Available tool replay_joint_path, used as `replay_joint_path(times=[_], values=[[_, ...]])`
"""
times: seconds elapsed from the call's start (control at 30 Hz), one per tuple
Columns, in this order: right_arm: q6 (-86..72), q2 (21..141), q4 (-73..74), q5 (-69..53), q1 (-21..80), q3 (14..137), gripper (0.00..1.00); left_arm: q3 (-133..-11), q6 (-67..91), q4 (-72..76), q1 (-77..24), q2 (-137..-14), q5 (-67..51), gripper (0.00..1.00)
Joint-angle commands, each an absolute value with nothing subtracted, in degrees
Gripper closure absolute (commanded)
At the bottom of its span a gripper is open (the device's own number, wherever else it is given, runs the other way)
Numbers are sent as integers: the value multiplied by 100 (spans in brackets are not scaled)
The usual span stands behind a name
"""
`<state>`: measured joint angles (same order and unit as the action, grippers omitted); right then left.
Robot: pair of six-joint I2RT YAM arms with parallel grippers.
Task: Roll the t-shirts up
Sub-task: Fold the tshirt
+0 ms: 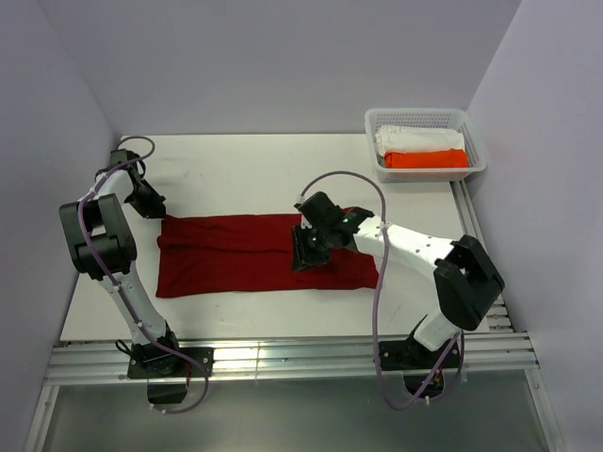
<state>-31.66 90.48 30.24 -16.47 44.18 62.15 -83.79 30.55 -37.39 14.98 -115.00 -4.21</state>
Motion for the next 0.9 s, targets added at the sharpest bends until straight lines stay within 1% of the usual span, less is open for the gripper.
replay_joint_path(times=[0.0,0.13,0.2,0.27,0.3,0.33,0.37,0.4,0.43,0.53,0.87], values=[[-3059,8613,3120,-1687,4211,6416,61,-8464,2918,-3762,1494,-11162,-378,89],[-2918,8578,3190,-1521,3527,6302,59,-8604,2944,-3806,1494,-11171,-448,89],[-3031,8543,3069,-1249,3236,6075,60,-8648,2962,-3779,1485,-11162,-570,88],[-3094,8464,2910,-1064,2753,5933,59,-8718,2971,-3762,1477,-11179,-633,86],[-3120,8473,2735,-750,2612,5872,59,-8736,2962,-3744,1468,-11214,-668,84],[-3120,8490,2707,-564,2497,5897,55,-8736,2971,-3718,1468,-11224,-729,81],[-3068,8629,2690,-397,2348,5958,52,-8754,2979,-3709,1459,-11241,-738,73],[-2972,8735,2698,-178,2294,6159,51,-8745,3023,-3692,1450,-11293,-782,70],[-2919,8841,2724,-124,2259,6274,51,-8745,3041,-3674,1441,-11311,-834,61],[-2769,9272,2769,-9,2110,6679,50,-8693,3094,-3569,1450,-11312,-905,52],[-2382,10063,2356,299,1565,7084,50,-8859,2953,-3621,1441,-11479,-888,51]])
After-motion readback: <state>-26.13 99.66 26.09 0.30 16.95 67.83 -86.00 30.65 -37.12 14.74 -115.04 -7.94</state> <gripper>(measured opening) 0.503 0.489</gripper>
